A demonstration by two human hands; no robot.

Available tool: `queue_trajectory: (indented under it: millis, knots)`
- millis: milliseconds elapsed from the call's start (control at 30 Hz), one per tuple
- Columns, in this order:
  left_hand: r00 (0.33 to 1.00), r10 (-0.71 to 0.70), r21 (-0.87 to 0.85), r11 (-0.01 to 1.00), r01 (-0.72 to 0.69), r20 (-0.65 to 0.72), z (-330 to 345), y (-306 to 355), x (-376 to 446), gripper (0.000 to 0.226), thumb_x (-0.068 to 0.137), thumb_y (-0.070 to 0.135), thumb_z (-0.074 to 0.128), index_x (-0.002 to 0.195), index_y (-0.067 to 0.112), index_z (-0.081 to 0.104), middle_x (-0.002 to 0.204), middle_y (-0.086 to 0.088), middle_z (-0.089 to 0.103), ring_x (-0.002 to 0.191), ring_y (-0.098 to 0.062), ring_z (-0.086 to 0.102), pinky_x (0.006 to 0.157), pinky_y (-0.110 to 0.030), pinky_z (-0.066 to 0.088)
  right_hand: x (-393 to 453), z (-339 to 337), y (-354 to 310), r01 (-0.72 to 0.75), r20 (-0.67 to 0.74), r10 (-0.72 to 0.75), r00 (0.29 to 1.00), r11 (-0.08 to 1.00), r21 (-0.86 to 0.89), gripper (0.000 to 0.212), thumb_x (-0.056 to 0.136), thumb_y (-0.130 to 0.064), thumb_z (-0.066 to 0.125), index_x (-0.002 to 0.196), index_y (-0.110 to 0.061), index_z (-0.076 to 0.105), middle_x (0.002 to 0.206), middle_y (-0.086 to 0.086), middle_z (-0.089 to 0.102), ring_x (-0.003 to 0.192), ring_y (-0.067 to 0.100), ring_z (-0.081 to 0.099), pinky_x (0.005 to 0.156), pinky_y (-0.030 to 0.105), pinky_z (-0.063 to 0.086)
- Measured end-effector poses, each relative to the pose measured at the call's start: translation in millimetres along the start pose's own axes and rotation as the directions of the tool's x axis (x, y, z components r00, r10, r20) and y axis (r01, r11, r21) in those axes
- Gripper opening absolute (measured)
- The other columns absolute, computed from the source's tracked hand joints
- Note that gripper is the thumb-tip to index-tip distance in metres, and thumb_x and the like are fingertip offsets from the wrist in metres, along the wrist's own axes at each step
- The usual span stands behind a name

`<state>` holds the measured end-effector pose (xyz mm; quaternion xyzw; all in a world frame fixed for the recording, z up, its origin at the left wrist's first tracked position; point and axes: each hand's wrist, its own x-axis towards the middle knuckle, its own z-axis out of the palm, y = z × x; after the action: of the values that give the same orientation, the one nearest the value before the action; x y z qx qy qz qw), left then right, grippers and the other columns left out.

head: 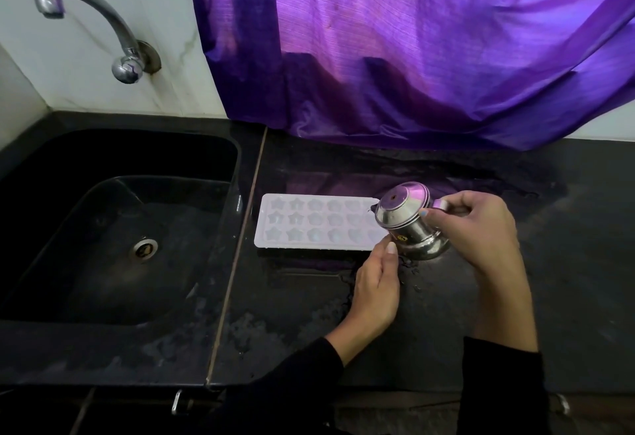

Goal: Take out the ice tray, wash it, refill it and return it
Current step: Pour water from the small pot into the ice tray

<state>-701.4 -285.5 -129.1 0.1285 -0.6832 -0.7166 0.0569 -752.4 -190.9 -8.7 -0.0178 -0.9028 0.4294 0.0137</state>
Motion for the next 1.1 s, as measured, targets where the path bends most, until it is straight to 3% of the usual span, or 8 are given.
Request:
queue_trajectory:
  millis: [233,400,567,733,1100]
  knots:
    - [0.999,0.040,-0.011,0.999,-0.040,-0.032,-1.3,4.6,2.0,0.063,0.086,0.061,0.028,0.138,0.030,0.046,0.134,0.012,0.056,0.125,0.000,0.049,0.109,-0.037,0.039,2.0,-4.8,2.1,-0.011,0.037,0.006,0.999,0.991,0.130,0.016,0.070,-0.030,0.080,0.073,-0.018,0.069,0.069,0.001,0.072,0.074,0.026,0.070,0.081,0.053,0.056]
    - [0.995,0.068,-0.024,0.997,-0.070,-0.071,-3.9,6.6,3.5,0.050,0.095,0.047,0.030,0.138,0.029,0.046,0.127,0.012,0.061,0.116,0.003,0.054,0.105,-0.034,0.042,2.6,-1.9,-1.2,0.006,0.056,-0.016,0.998,0.982,0.186,0.024,0.061,-0.041,0.075,0.075,-0.023,0.070,0.068,0.000,0.072,0.073,0.025,0.069,0.079,0.055,0.057]
    - [0.993,0.032,-0.032,0.999,-0.036,-0.117,-6.2,7.3,4.9,0.031,0.094,0.049,0.029,0.116,0.057,0.050,0.109,0.021,0.065,0.108,0.006,0.056,0.101,-0.034,0.044,2.9,3.2,-6.2,0.052,0.067,-0.063,0.996,0.987,0.152,0.020,0.061,-0.043,0.073,0.076,-0.031,0.069,0.067,-0.004,0.072,0.073,0.024,0.069,0.079,0.054,0.056]
    - [0.994,0.038,-0.061,0.997,-0.045,-0.106,-8.7,5.3,2.4,0.044,0.094,0.051,0.028,0.129,0.040,0.051,0.128,0.016,0.060,0.122,0.003,0.050,0.107,-0.038,0.040,5.0,8.5,-8.6,0.086,0.074,-0.093,0.993,0.992,0.092,0.013,0.069,-0.034,0.077,0.072,-0.024,0.068,0.068,-0.004,0.072,0.075,0.023,0.069,0.079,0.055,0.056]
    - [0.994,0.032,-0.069,0.997,-0.039,-0.100,-12.7,2.6,1.9,0.038,0.101,0.039,0.029,0.127,0.032,0.057,0.123,0.012,0.064,0.117,0.001,0.055,0.104,-0.036,0.043,7.0,14.1,-9.1,0.084,0.070,-0.085,0.994,0.996,0.022,0.015,0.070,-0.032,0.079,0.070,-0.024,0.066,0.072,-0.005,0.071,0.079,0.023,0.068,0.082,0.050,0.054]
